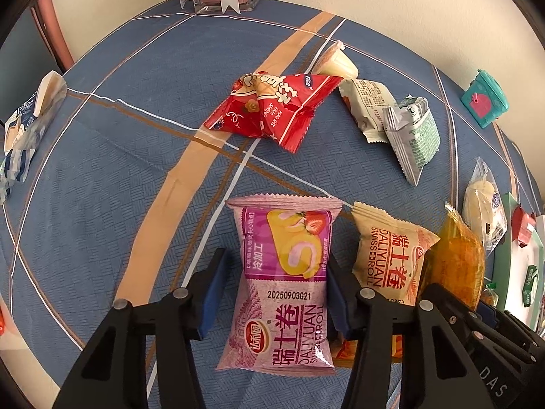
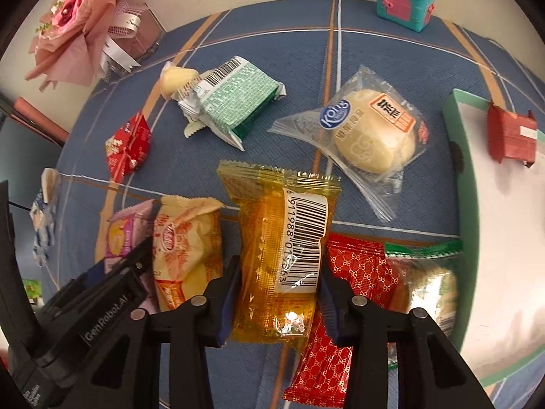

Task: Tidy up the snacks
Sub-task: 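Grasp the yellow bread bag with the right gripper while the left gripper grasps the pink Swiss roll bag, then carry the yellow bag over the tray with the right gripper while the left gripper carries the pink bag there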

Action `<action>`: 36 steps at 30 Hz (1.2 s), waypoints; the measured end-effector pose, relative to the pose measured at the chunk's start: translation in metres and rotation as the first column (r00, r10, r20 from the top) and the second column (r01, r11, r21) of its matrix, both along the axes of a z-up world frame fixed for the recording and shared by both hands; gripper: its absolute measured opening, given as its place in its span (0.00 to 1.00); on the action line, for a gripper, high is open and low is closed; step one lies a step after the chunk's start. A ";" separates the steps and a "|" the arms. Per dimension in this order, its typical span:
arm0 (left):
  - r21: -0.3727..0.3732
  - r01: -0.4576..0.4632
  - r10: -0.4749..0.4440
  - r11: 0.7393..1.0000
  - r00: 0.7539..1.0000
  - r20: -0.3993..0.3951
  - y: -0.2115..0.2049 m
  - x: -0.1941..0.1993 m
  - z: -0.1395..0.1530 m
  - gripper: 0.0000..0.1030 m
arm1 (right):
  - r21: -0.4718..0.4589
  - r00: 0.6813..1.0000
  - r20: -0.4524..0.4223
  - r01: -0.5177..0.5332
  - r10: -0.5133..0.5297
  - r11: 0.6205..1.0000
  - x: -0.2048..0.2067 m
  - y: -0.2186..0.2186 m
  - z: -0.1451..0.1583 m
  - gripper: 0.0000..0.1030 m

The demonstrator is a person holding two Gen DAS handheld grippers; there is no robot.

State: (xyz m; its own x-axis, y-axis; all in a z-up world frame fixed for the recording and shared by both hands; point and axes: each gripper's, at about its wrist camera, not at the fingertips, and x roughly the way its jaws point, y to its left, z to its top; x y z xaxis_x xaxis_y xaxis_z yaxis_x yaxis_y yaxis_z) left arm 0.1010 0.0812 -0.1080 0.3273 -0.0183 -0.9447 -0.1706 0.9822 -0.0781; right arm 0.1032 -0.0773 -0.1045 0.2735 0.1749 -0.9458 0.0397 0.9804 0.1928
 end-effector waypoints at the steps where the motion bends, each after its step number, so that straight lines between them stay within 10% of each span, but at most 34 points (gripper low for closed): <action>1: -0.002 -0.003 0.003 1.000 1.000 0.001 0.001 -0.001 0.000 0.52 | -0.007 1.000 -0.001 -0.005 0.005 1.000 0.000 0.001 0.000 0.43; 15: -0.030 -0.017 0.019 0.999 0.999 0.039 0.017 -0.008 0.020 0.38 | 0.040 0.998 0.057 -0.023 0.021 0.999 -0.009 0.005 0.026 0.41; 36: 0.000 0.006 -0.006 1.000 0.956 0.292 -0.013 -0.026 0.128 0.38 | 0.085 0.969 0.246 0.005 -0.026 0.996 -0.032 -0.023 0.114 0.41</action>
State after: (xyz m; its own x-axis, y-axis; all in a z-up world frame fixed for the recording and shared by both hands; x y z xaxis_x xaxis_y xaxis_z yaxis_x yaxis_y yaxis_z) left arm 0.0754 0.0682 0.0196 0.5888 -0.0217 -0.8080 -0.1345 0.9831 -0.1243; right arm 0.0712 -0.1008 0.0094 0.4994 0.2439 -0.8313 -0.0041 0.9602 0.2792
